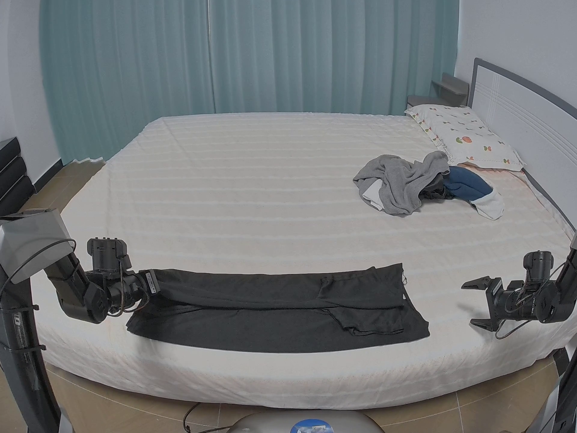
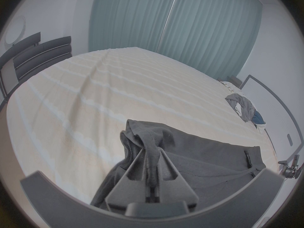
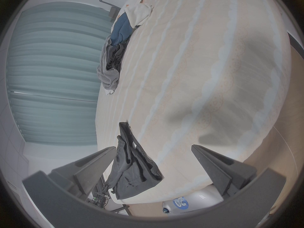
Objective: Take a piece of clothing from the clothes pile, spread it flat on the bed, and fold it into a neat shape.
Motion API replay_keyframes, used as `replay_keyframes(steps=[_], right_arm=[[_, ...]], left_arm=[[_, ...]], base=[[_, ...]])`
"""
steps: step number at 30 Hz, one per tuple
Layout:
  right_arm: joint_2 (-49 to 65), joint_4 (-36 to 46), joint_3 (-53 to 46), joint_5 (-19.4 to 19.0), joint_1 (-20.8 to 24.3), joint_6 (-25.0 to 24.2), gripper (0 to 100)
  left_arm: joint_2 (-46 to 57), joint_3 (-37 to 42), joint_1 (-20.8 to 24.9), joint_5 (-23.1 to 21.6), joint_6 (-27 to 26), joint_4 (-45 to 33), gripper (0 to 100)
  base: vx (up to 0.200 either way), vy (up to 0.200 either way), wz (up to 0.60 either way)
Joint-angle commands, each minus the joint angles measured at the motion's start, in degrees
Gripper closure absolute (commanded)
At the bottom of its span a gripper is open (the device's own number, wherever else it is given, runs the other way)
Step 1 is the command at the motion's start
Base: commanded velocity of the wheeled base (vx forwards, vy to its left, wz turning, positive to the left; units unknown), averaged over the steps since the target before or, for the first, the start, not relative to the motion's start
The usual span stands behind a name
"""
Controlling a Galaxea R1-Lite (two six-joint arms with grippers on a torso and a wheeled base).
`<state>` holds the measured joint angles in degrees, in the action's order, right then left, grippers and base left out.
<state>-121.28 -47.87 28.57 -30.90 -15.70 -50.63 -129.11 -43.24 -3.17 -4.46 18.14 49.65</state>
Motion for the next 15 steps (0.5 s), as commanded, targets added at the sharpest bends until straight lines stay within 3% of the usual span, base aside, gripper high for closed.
replay_keyframes(steps=[1,7,8,15], right_arm=[[0.0,-0.03,-0.01,-0.03,0.06,0.0,0],[0.08,-0.03,-0.01,-0.03,0.06,0.0,0],[0.0,-0.03,-0.01,-0.03,0.06,0.0,0],[0.0,-0.03,-0.01,-0.03,0.06,0.0,0]], left_arm=[[-1.41,-0.44,-1.14,-0.37,-0.03,0.01,100],[-3.96,-1.14,-1.14,-0.64,-0.03,0.01,100],[-4.04,-1.06,-1.14,-0.72,-0.03,0.01,0],[-1.06,-0.09,-1.14,-2.22,0.41,-0.7,0]], base=[[0.0,0.0,0.0],[0.0,0.0,0.0],[0.0,0.0,0.0],[0.0,0.0,0.0]])
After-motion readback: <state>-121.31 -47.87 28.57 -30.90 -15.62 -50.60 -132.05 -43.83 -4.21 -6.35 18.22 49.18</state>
